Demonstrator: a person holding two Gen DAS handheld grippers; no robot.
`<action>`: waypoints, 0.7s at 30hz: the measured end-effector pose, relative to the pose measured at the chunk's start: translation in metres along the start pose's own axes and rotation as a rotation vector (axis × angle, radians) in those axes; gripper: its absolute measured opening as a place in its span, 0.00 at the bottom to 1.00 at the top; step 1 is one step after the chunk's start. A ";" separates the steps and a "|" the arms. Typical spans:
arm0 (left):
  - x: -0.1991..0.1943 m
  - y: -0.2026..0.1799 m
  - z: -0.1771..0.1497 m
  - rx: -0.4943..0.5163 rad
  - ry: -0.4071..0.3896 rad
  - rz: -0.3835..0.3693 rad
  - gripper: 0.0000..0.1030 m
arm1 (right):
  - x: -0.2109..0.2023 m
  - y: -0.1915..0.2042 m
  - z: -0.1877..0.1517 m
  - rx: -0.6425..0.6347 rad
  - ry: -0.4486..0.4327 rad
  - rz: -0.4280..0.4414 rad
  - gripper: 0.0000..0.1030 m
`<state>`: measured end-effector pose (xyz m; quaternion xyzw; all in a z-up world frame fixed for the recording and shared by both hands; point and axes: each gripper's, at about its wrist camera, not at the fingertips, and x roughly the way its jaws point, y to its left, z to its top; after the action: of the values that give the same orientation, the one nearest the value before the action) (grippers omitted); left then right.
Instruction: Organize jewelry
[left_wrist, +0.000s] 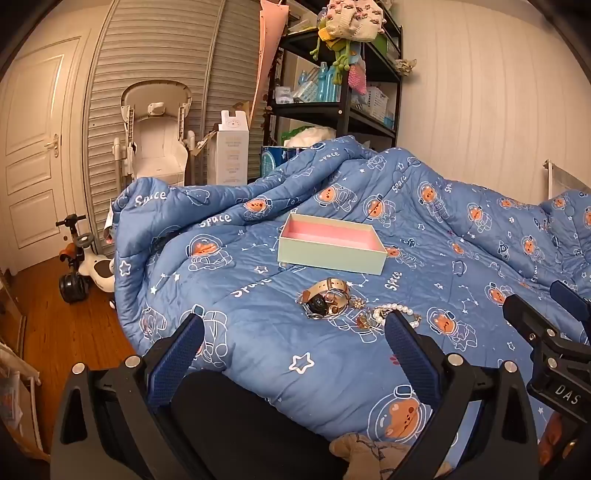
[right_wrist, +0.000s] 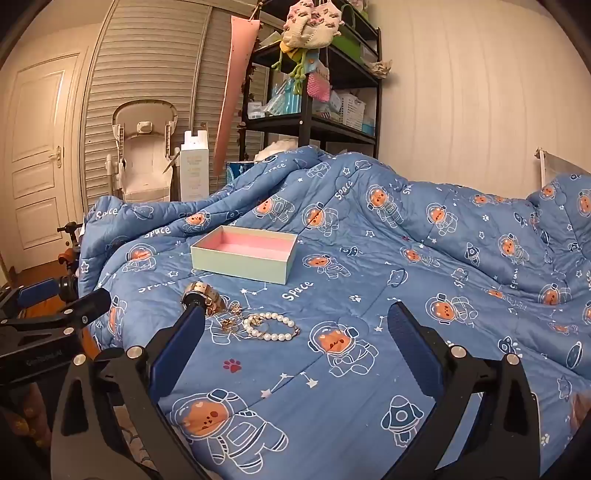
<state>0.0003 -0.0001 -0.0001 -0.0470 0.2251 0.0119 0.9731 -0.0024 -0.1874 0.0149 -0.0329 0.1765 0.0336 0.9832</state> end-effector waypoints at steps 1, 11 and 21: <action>0.000 0.000 0.000 0.003 -0.003 0.002 0.93 | 0.000 0.000 0.000 0.002 0.000 0.001 0.95; 0.002 -0.003 -0.002 0.004 0.011 -0.006 0.93 | 0.001 0.000 -0.003 0.009 0.011 0.000 0.95; 0.008 0.000 -0.003 -0.003 0.033 -0.013 0.93 | 0.003 0.000 -0.001 0.009 0.042 0.000 0.95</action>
<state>0.0055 -0.0005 -0.0065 -0.0500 0.2410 0.0052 0.9692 0.0000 -0.1872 0.0129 -0.0291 0.1972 0.0321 0.9794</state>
